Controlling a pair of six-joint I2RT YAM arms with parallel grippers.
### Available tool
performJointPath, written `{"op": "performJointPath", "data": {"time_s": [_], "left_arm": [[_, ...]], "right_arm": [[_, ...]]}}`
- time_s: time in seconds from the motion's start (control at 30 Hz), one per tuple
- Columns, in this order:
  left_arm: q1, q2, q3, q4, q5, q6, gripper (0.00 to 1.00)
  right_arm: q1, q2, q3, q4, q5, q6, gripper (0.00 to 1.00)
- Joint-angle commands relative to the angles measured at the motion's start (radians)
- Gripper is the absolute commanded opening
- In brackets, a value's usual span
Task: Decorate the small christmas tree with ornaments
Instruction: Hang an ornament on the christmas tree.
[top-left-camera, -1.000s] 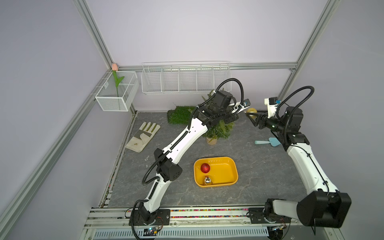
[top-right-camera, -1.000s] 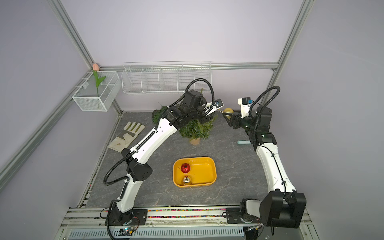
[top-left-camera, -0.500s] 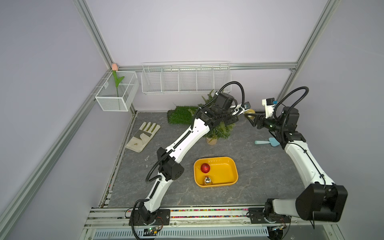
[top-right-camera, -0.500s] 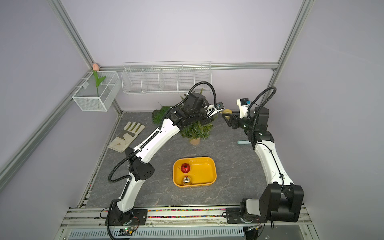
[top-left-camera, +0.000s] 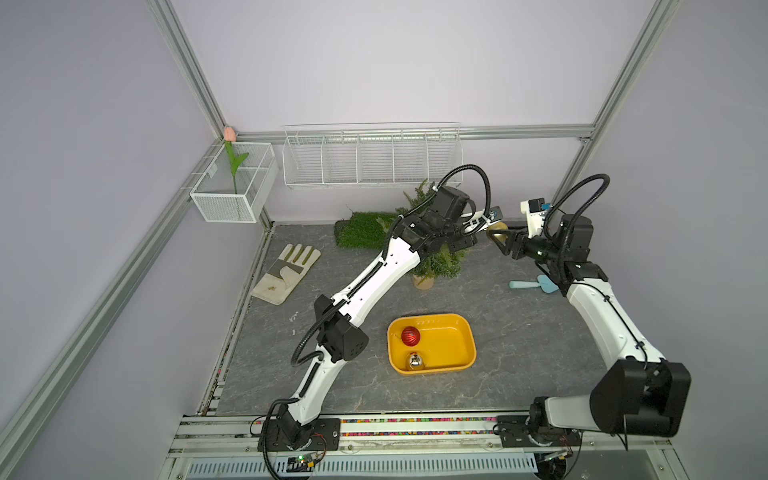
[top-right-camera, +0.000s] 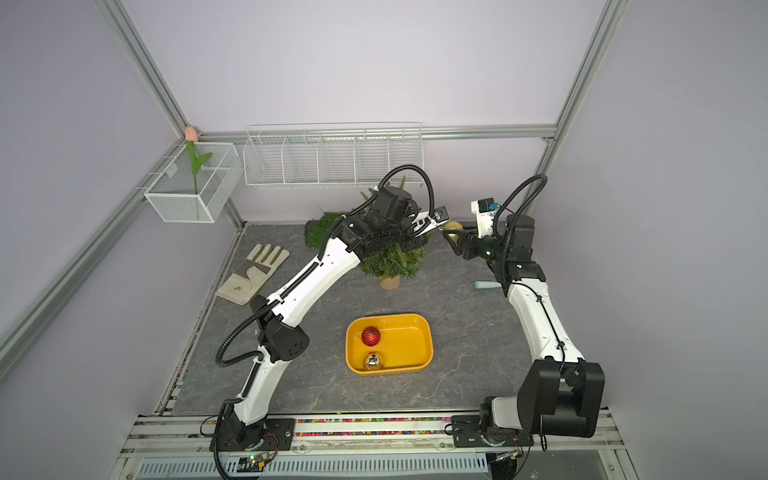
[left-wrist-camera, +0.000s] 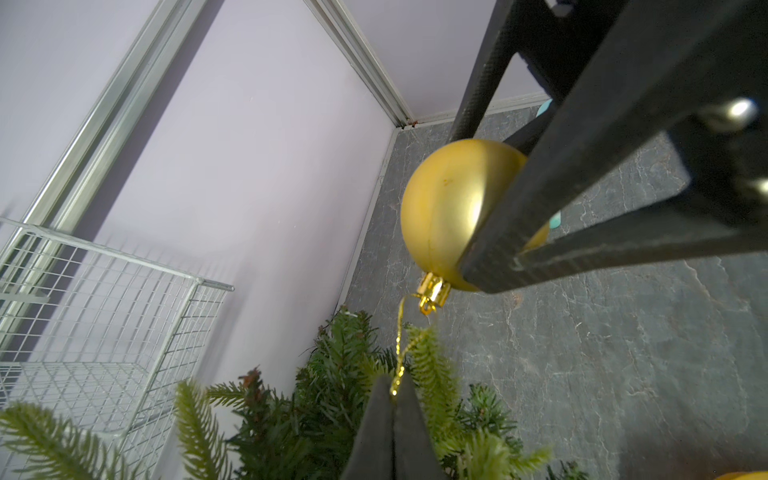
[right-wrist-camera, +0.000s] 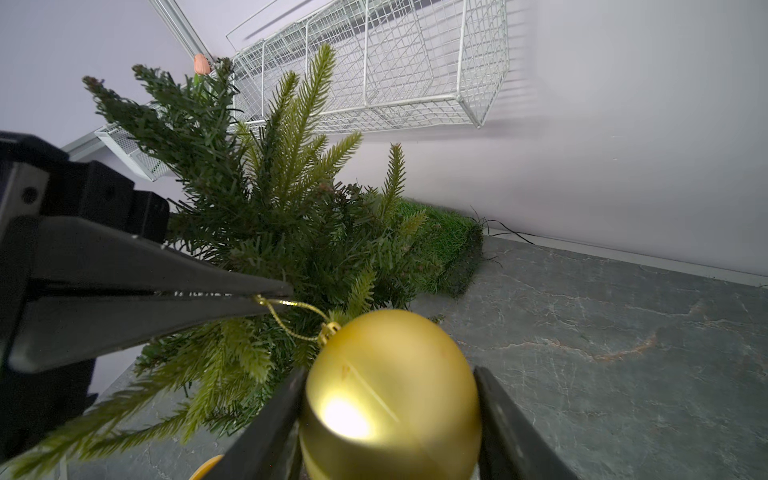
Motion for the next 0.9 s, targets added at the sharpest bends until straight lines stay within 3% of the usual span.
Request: {"op": "performJointPath", "data": {"time_s": [0.0,0.87], "left_arm": [[-0.006,0.022,0.012,-0.042,-0.015,0.035,0.00],[-0.012,0.053,0.015,-0.046,-0.072,0.034,0.00]], "right_arm": [[-0.003,0.002,-0.015,-0.009,-0.028,-0.017,0.39],[-0.003,0.032,-0.014,-0.019,-0.039,-0.027,0.39]]}}
